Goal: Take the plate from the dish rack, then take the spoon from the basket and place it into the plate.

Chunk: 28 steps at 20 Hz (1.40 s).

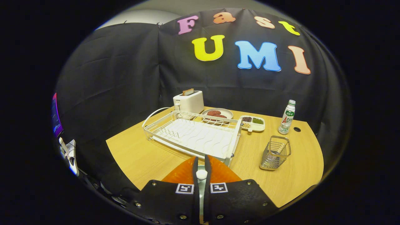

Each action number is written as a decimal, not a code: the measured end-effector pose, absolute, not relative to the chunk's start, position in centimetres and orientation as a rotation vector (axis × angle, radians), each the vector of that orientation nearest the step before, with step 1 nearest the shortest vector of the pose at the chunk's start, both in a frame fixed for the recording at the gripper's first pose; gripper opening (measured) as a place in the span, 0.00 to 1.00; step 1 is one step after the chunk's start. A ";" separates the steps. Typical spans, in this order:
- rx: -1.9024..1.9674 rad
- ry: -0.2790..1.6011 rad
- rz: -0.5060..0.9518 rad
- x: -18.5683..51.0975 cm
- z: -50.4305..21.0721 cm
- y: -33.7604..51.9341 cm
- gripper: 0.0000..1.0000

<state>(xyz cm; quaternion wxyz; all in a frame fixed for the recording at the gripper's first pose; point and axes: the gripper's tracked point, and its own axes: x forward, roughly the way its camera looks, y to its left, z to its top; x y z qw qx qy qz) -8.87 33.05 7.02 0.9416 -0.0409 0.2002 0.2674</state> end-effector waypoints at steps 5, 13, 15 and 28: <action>-0.084 0.418 0.598 -8.7 6.1 35.2 0.05; -0.121 0.429 0.605 -7.7 5.6 34.9 0.33; -0.117 0.399 0.582 -7.1 6.9 34.2 0.46; -0.015 0.059 0.213 -4.3 24.7 18.9 0.46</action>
